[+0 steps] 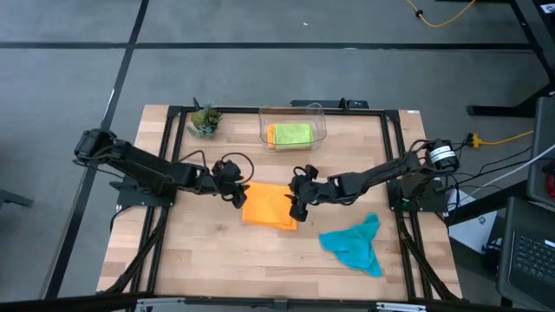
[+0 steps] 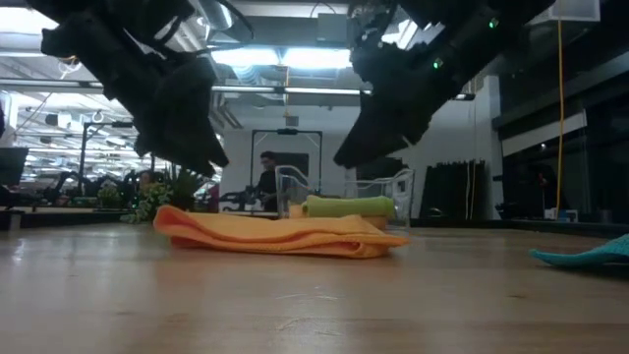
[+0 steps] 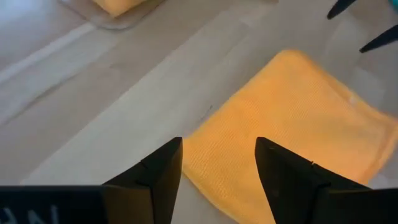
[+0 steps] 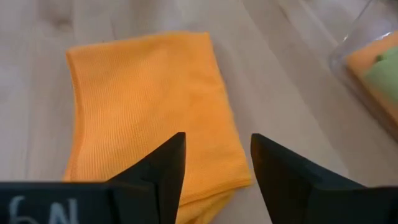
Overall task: Fold microfiber towels
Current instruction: Fold the orange microfiber cloth
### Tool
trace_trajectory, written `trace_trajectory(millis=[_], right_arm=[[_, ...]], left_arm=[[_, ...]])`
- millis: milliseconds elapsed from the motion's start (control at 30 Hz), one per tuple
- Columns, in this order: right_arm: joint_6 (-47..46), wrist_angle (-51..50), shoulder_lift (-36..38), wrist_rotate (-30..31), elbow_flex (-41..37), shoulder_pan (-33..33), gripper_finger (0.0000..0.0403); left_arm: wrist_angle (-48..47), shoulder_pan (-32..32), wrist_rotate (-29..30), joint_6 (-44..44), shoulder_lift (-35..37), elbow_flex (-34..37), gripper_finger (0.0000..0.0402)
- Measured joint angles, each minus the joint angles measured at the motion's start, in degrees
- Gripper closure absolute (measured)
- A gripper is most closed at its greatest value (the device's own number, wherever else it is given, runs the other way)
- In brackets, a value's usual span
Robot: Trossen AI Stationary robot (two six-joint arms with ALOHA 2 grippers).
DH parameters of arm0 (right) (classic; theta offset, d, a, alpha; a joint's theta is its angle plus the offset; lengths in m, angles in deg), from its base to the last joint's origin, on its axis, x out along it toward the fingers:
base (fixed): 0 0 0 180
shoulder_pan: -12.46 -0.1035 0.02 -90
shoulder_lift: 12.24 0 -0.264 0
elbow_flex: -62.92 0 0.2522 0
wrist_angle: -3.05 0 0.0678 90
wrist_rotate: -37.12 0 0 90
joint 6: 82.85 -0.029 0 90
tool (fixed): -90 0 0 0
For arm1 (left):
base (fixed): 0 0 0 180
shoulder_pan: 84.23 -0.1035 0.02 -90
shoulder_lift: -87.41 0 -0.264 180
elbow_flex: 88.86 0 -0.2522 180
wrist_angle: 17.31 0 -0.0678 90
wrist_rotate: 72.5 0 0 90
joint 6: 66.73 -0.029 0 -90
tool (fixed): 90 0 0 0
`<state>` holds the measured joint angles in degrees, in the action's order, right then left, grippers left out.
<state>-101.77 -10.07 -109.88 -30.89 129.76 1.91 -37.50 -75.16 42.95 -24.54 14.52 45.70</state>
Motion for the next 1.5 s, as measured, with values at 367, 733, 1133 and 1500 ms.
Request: trace_trajectory(millis=[367, 733, 1133, 1500], right_arm=[[-0.6, -1.0, -1.7, 1.2, 0.0, 2.6, 0.0219], [-2.9, -0.9, -8.2, 3.5, 0.0, 5.7, 0.0242], [-8.0, 0.4, -8.5, -29.5, 0.0, -1.1, 0.0249], [2.4, 9.9, -8.3, -28.6, 0.0, -8.5, 0.0249]], left_arm=[[5.1, 4.3, -5.5, 10.2, 2.2, 0.0, 0.0211], [6.5, 11.7, -2.0, 14.4, 1.5, 0.0, 0.0211], [6.1, 14.6, -1.5, 14.3, 1.5, 0.0, 0.0211], [7.6, 17.0, -5.7, 14.7, 1.4, 0.0, 0.0211]])
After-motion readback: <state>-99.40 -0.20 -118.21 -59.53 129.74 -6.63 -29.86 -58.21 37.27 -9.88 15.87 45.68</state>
